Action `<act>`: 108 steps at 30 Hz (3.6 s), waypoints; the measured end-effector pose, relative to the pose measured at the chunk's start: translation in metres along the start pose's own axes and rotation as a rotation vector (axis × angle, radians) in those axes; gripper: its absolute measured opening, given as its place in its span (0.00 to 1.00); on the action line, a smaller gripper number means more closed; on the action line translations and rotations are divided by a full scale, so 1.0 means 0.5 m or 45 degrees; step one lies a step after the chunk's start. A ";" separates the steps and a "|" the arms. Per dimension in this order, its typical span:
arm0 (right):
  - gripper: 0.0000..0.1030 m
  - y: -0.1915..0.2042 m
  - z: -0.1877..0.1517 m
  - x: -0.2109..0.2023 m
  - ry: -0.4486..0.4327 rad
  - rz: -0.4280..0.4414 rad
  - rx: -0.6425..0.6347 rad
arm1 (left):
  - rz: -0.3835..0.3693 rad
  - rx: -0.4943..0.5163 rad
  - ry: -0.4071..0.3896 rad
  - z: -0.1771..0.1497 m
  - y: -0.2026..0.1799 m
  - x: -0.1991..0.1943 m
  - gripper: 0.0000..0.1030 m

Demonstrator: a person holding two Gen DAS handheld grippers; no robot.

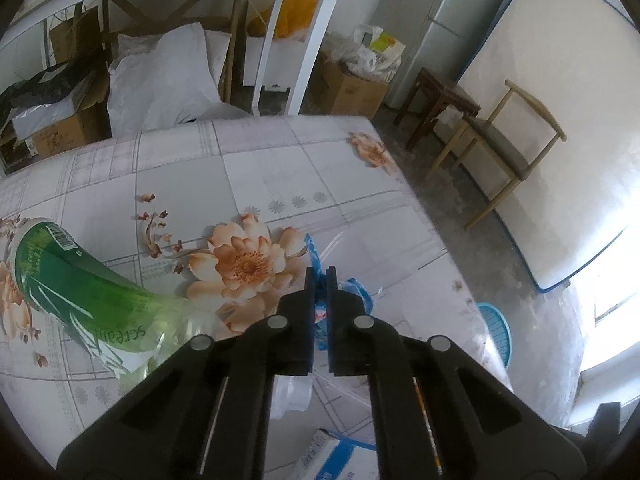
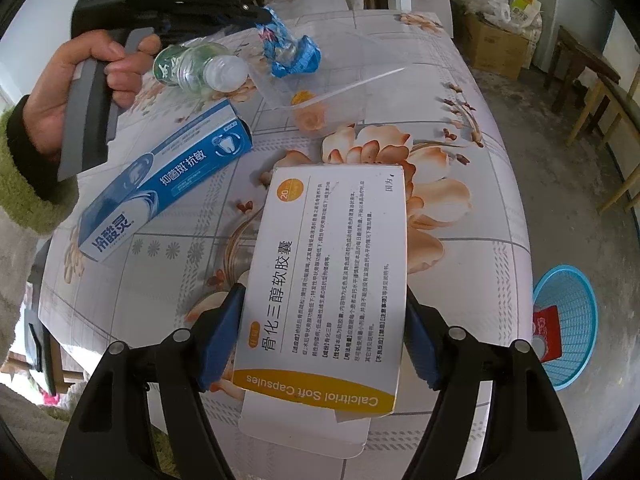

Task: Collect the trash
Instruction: 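Close left tool on blue wrapper while right tool holds medicine box, then carry blue wrapper and medicine box over the blue basket with both tools, then open left tool to drop blue wrapper while right tool drops medicine box, then return to table and close right tool on clear plastic container rim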

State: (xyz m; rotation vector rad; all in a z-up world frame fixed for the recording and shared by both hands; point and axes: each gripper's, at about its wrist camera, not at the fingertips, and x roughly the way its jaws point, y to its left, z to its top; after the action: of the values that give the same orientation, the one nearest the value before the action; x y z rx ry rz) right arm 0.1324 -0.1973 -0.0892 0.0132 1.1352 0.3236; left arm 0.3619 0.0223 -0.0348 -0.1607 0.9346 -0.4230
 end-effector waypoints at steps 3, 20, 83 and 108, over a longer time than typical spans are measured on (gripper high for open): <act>0.68 -0.001 -0.002 -0.002 -0.005 0.000 0.014 | -0.036 -0.017 -0.037 0.001 -0.002 -0.026 0.02; 0.68 -0.008 -0.008 -0.055 -0.097 0.013 0.067 | -0.148 0.032 -0.242 -0.045 -0.082 -0.216 0.02; 0.76 -0.853 -0.317 -0.065 -0.396 0.173 1.538 | -0.454 0.598 0.360 -0.183 -0.803 0.253 0.10; 0.80 -0.763 -0.407 -0.100 -0.470 0.121 1.448 | -0.381 0.503 0.105 -0.184 -0.618 0.034 0.54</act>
State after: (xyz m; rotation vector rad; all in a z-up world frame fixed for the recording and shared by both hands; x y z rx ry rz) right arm 0.0260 -0.6050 -0.1981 1.0851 0.8226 -0.2700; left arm 0.2094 -0.2606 -0.0048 0.0801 0.8923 -0.8867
